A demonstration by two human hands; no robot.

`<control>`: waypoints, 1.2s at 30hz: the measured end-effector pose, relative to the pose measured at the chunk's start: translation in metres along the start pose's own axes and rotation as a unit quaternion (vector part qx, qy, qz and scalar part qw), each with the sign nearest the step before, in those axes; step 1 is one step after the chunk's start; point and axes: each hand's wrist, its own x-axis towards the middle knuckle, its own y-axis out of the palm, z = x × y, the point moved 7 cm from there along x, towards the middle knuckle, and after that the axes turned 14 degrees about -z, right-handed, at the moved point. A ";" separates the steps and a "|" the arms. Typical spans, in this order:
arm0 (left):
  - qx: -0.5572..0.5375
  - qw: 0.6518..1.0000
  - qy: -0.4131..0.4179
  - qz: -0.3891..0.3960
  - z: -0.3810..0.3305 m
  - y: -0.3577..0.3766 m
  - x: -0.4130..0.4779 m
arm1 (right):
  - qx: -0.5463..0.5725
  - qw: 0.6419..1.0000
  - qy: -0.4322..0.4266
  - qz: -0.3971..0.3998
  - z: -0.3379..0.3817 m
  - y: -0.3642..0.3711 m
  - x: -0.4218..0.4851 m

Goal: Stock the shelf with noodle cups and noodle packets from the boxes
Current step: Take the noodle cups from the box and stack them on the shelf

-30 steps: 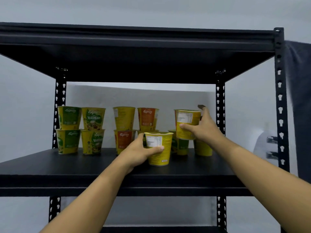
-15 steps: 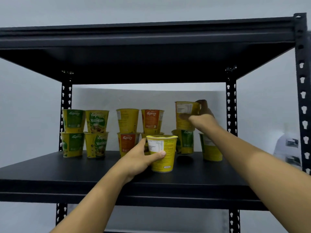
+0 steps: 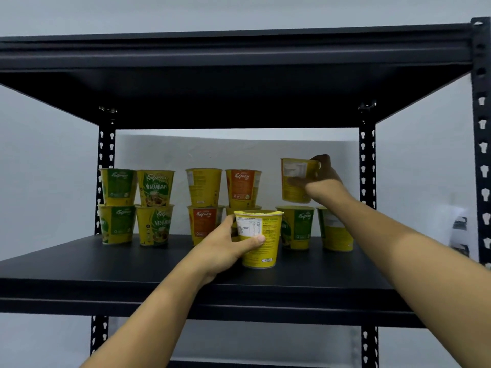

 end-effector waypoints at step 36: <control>-0.015 1.000 -0.007 -0.005 -0.004 -0.010 -0.009 | 0.063 0.979 0.012 0.196 -0.004 0.030 -0.159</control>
